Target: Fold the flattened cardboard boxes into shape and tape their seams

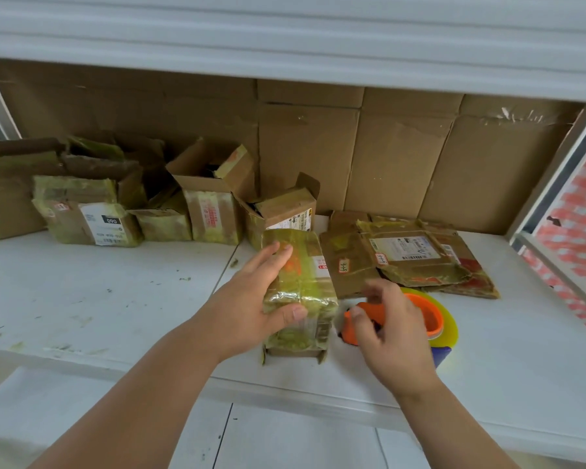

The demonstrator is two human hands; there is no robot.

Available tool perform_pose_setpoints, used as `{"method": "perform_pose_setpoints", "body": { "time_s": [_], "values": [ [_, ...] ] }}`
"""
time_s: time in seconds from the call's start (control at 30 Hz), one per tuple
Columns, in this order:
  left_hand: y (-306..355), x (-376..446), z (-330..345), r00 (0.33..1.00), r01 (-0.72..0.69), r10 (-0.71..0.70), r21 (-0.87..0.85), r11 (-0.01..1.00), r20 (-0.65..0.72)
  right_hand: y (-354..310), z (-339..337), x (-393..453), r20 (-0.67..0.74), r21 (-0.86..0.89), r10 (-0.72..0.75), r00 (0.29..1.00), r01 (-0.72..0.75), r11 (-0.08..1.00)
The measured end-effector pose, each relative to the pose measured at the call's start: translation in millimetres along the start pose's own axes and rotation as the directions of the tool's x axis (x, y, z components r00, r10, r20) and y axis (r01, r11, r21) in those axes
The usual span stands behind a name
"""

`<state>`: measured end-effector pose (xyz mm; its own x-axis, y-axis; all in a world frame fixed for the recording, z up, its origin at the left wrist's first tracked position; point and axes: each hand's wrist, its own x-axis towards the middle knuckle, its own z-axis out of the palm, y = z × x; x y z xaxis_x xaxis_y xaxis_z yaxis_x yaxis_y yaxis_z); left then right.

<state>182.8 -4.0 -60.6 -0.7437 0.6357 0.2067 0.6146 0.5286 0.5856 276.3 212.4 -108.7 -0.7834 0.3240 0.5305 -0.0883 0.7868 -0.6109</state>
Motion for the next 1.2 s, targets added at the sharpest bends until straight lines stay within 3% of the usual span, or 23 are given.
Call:
{"method": "perform_pose_setpoints", "body": {
  "time_s": [0.07,0.13,0.2,0.27,0.43,0.63,0.83,1.0,1.2],
  "values": [
    [2,-4,2,0.998,-0.006,0.006,0.015,1.0,-0.057,11,-7,2,-0.036,-0.279,0.087,0.996,-0.093,0.956],
    [6,-8,3,0.989,-0.027,0.036,0.066,0.997,-0.144,18,-13,2,0.073,-0.461,0.23,0.971,-0.171,0.871],
    [12,-9,2,0.975,-0.054,0.077,0.113,0.992,-0.206,23,-17,0,0.145,-0.511,0.334,0.931,-0.218,0.831],
    [17,-9,2,0.97,-0.061,0.088,0.125,0.99,-0.228,27,-22,-3,0.132,-0.532,0.355,0.926,-0.236,0.813],
    [25,-14,3,0.983,-0.025,0.051,0.15,0.988,-0.177,35,-38,-1,0.297,-0.704,0.4,0.867,-0.084,0.706],
    [38,-20,0,0.96,-0.008,0.037,0.105,0.994,-0.277,41,-54,-8,0.306,-0.591,0.327,0.894,-0.09,0.802],
    [63,-13,-10,0.938,-0.017,0.046,0.087,0.996,-0.345,23,-80,-13,0.32,-0.176,0.209,0.924,-0.159,0.972],
    [86,-9,-14,0.973,-0.012,0.004,-0.033,0.999,-0.229,-3,-106,-16,0.375,0.121,0.182,0.909,-0.243,0.962],
    [107,-5,-14,0.998,0.052,-0.055,-0.177,0.983,-0.012,-21,-122,-19,0.409,0.238,0.182,0.894,-0.297,0.925]
  ]
}}
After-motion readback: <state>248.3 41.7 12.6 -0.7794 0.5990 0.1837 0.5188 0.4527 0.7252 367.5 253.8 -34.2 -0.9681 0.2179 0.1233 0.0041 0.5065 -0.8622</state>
